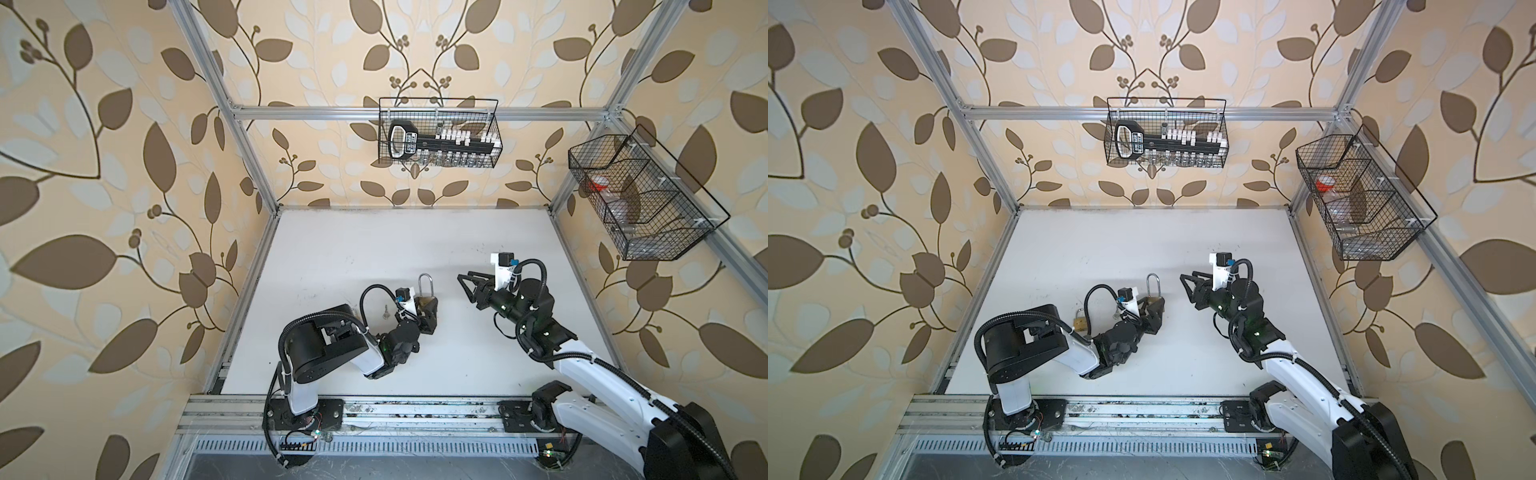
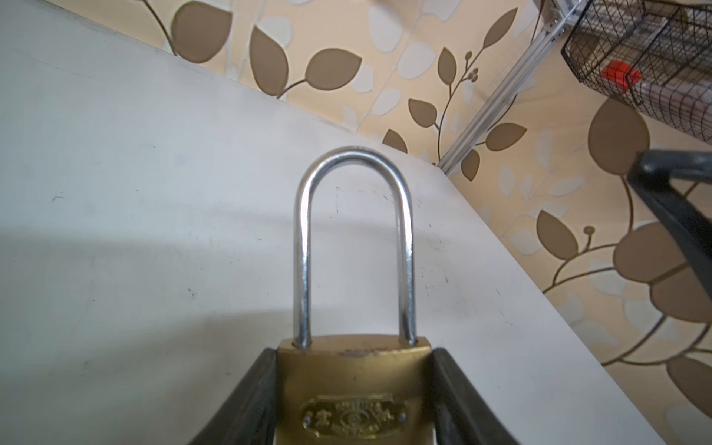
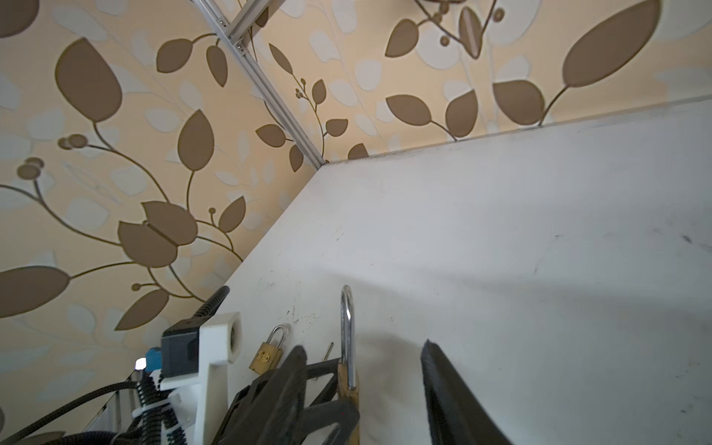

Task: Unlock with the key
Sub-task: 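Open the right gripper, leave the key in the lock, draw back, then move the right gripper to the padlock shackle and close on it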

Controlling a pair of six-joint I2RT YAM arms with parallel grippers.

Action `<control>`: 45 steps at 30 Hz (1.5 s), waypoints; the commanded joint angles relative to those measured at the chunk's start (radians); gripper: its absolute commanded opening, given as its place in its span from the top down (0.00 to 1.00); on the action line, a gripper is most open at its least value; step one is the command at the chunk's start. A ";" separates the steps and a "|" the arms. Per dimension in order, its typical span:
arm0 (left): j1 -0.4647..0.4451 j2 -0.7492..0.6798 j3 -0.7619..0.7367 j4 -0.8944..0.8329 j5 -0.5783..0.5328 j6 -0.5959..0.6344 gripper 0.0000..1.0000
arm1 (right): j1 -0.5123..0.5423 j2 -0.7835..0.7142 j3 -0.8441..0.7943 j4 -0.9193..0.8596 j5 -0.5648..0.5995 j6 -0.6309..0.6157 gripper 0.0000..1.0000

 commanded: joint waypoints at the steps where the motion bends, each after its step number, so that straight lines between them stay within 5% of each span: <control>1: -0.006 -0.006 0.015 0.160 0.046 0.077 1.00 | 0.019 0.054 0.020 0.043 -0.085 0.008 0.51; 12: -0.008 0.010 0.031 0.161 0.174 0.177 1.00 | 0.079 0.037 0.018 0.000 0.040 -0.034 0.49; 34: -0.016 -0.024 0.018 0.160 0.237 0.257 1.00 | 0.070 0.081 0.031 0.026 -0.029 -0.031 0.51; 39: -0.023 -0.040 0.013 0.160 0.195 0.284 1.00 | 0.055 0.089 0.053 -0.048 0.021 -0.029 0.54; 45: -0.022 -0.064 -0.002 0.160 0.020 0.243 1.00 | 0.051 0.089 0.060 -0.072 0.026 -0.027 0.55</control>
